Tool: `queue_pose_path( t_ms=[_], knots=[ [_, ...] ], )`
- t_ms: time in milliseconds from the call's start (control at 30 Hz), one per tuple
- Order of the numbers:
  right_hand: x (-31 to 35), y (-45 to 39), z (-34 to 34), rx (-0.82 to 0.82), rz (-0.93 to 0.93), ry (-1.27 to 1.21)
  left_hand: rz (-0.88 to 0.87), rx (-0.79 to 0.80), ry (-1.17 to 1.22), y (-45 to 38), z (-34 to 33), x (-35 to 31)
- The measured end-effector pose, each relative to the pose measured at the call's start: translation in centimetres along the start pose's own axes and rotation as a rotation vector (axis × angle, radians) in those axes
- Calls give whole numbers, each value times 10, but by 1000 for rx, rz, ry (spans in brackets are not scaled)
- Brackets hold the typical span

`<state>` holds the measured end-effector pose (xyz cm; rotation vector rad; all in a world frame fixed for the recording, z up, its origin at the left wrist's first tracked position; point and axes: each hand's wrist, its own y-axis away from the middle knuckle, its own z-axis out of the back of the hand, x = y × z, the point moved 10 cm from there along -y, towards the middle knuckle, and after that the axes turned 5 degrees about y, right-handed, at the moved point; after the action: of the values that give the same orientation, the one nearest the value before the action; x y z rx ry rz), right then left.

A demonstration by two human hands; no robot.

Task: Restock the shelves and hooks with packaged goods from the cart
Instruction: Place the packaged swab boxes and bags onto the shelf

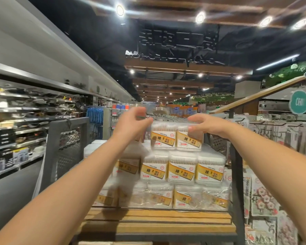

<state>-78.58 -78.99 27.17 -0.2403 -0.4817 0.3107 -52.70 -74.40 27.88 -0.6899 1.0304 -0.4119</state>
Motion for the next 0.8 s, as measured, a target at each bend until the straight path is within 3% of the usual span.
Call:
queue_pose_path(
  t_ms=[100, 200, 333, 800],
  knots=[
    [9, -7, 0, 28, 6, 101, -44, -169, 28, -4, 47, 6],
    [15, -13, -9, 128, -13, 233, 204, -40, 102, -11, 44, 50],
    [23, -16, -9, 85, 10, 280, 408, 157, 95, -2, 18, 91],
    [38, 8, -11, -93, 9, 202, 362, 274, 194, -4, 15, 104]
  ],
)
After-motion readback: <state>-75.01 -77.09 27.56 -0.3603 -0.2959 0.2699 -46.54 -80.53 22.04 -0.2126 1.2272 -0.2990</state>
